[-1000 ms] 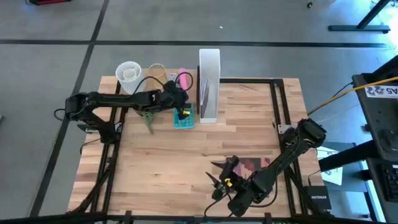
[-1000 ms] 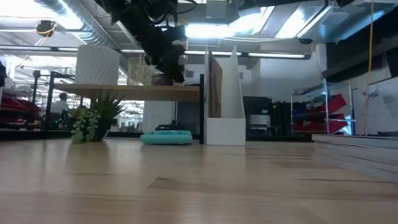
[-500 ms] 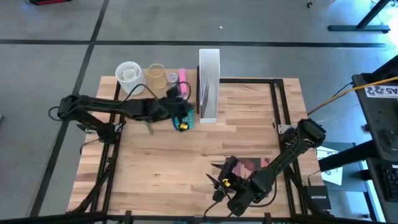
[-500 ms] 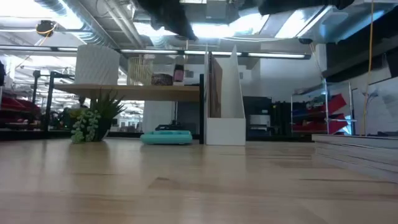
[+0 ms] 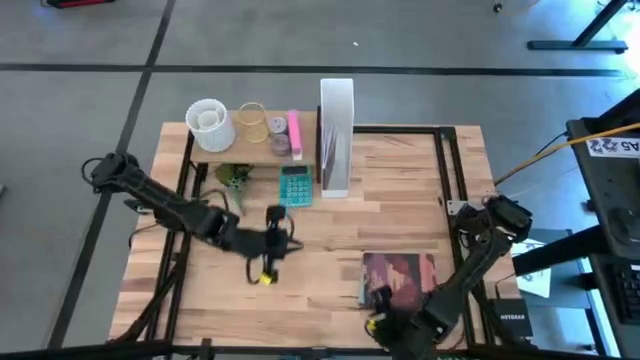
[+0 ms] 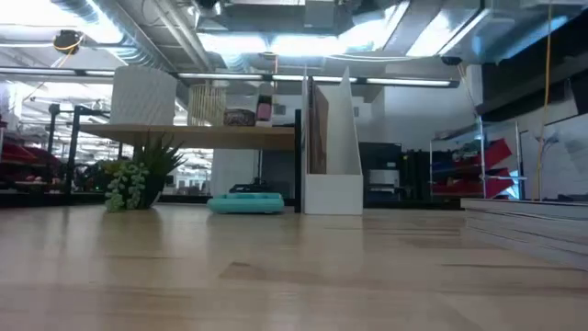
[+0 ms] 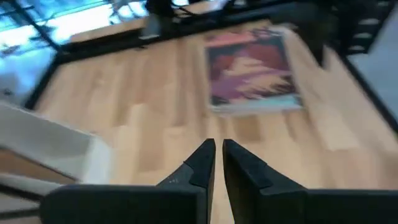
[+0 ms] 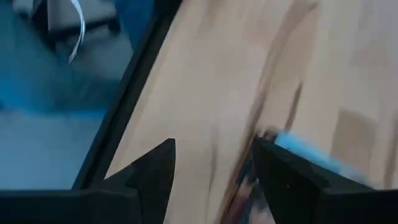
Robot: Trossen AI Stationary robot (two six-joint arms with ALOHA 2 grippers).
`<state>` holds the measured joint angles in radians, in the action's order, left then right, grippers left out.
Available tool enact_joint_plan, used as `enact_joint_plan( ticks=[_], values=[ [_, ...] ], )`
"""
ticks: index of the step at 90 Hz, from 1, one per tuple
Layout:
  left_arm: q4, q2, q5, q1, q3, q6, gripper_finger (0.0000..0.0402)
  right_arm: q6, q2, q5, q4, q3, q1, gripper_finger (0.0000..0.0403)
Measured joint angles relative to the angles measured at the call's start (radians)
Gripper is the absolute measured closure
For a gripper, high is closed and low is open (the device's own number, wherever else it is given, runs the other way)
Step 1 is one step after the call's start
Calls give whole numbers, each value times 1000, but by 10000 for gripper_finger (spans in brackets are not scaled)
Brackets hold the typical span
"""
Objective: Stock shelves
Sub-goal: Put the purple book into the white bookshelf
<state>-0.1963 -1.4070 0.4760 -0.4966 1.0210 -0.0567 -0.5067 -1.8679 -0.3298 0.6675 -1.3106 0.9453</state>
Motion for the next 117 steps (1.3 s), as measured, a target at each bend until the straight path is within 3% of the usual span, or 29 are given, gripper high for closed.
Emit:
enact_joint_plan(
  ticks=[20, 29, 51, 75, 87, 106, 117],
  values=[
    [183, -79, 12, -95, -93, -79, 387, -216, -27, -188, 174, 3, 60, 205],
    [238, -113, 11, -112, -115, -101, 387, -276, -48, -279, 163, 3, 63, 205],
    [285, -177, 30, -120, -121, -151, 387, -318, -159, -298, 116, 3, 55, 205],
    [316, -191, 33, -124, -121, -156, 387, -513, -216, -335, 125, 0, 4, 209],
    [320, -191, 35, -124, -121, -162, 387, -501, -217, -333, 90, 0, -12, 253],
    [319, -191, 35, -124, -121, -169, 387, -388, -222, -330, 67, -50, -11, 381],
    [320, -191, 35, -124, -121, -172, 387, -334, -226, -296, 52, -88, -11, 392]
  ],
)
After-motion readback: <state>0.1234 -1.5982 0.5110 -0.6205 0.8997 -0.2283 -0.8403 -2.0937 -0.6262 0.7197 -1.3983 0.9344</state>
